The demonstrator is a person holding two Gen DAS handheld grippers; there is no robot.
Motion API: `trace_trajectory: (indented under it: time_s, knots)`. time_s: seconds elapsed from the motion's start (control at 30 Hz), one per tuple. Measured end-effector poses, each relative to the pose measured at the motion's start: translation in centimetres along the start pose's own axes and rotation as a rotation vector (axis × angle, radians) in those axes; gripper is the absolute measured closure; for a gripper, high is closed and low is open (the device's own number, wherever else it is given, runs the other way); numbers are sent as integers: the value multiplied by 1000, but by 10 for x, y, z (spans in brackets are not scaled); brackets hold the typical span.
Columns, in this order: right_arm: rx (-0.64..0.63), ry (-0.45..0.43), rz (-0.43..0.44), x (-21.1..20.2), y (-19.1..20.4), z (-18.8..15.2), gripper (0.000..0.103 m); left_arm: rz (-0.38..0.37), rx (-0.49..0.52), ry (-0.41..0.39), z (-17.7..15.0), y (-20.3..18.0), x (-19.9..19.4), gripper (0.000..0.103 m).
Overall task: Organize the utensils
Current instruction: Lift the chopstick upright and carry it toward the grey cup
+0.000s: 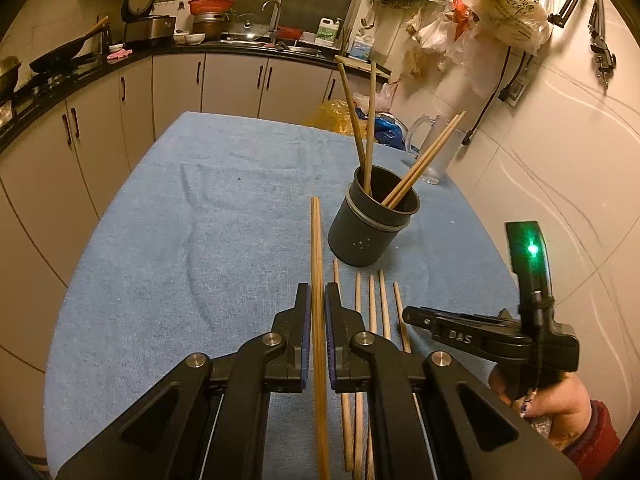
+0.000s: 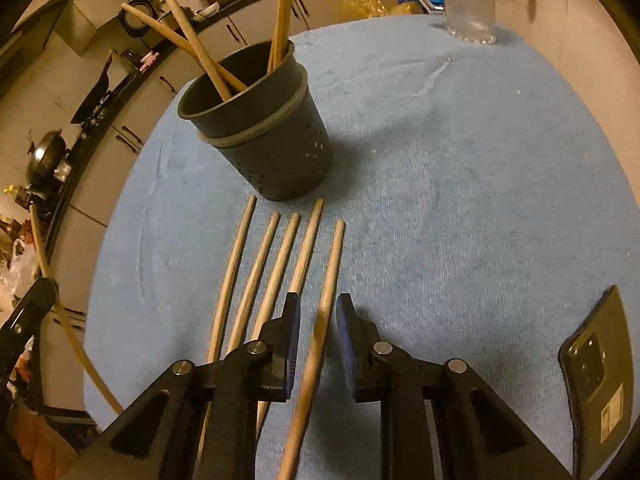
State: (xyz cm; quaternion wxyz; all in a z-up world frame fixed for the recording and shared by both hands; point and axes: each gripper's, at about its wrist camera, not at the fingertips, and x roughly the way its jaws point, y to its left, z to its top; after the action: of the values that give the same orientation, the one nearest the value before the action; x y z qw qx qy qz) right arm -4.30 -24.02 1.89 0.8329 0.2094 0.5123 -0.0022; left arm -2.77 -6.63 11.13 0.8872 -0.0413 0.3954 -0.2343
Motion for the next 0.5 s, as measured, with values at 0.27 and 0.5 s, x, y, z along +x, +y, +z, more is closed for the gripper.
trace_trajectory:
  time_s: [0.27, 0.5]
  knots:
    - [-2, 24, -108, 10, 10, 4, 83, -23, -9, 6, 1, 5, 4, 97]
    - [-71, 44, -183, 28, 19, 3, 94, -23, -9, 15, -1, 5, 8, 97]
